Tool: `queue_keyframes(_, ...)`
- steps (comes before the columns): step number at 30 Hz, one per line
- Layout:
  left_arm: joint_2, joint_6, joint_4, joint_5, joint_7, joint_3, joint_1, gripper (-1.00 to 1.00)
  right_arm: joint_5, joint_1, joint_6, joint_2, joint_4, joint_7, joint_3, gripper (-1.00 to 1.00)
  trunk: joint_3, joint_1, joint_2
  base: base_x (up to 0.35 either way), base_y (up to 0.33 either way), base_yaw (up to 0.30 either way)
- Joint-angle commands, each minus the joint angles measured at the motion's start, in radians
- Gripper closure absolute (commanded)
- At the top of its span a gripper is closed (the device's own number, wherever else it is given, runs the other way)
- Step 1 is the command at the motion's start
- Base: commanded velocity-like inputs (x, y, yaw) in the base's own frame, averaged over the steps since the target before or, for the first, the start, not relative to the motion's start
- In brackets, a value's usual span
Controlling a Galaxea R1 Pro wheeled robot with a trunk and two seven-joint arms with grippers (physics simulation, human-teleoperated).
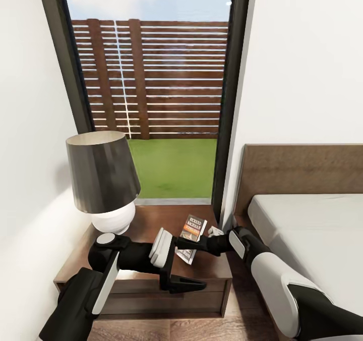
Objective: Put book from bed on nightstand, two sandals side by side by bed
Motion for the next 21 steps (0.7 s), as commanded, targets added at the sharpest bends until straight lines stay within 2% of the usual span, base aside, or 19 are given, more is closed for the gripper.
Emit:
queue_keyframes(1, 0.0, 0.007, 0.0, 0.002, -0.002, 0.0, -0.001, -1.0, -0.004, -0.001, 0.007, 0.0, -0.001, -0.003, -0.004, 1.0, -0.001, 0.0, 0.0, 0.0, 0.0, 0.0)
queue_keyframes(10, 0.0, -0.008, 0.0, 0.002, -0.002, 0.0, -0.001, -1.0, -0.004, -0.006, 0.007, 0.0, -0.001, -0.003, -0.004, 1.0, -0.001, 0.0, 0.0, 0.0, 0.0, 0.0)
queue_keyframes(16, 0.0, -0.01, 0.0, 0.002, -0.001, 0.0, -0.001, -1.0, -0.004, -0.011, 0.007, 0.0, -0.001, -0.003, -0.004, 1.0, -0.024, 0.002, -0.002, 0.0, 0.0, 0.0)
queue_keyframes(21, 0.0, -0.01, 0.0, 0.002, -0.001, 0.0, -0.001, -1.0, -0.004, -0.014, 0.007, 0.0, -0.001, -0.003, -0.004, 1.0, -0.024, 0.002, -0.002, 0.0, 0.0, 0.0)
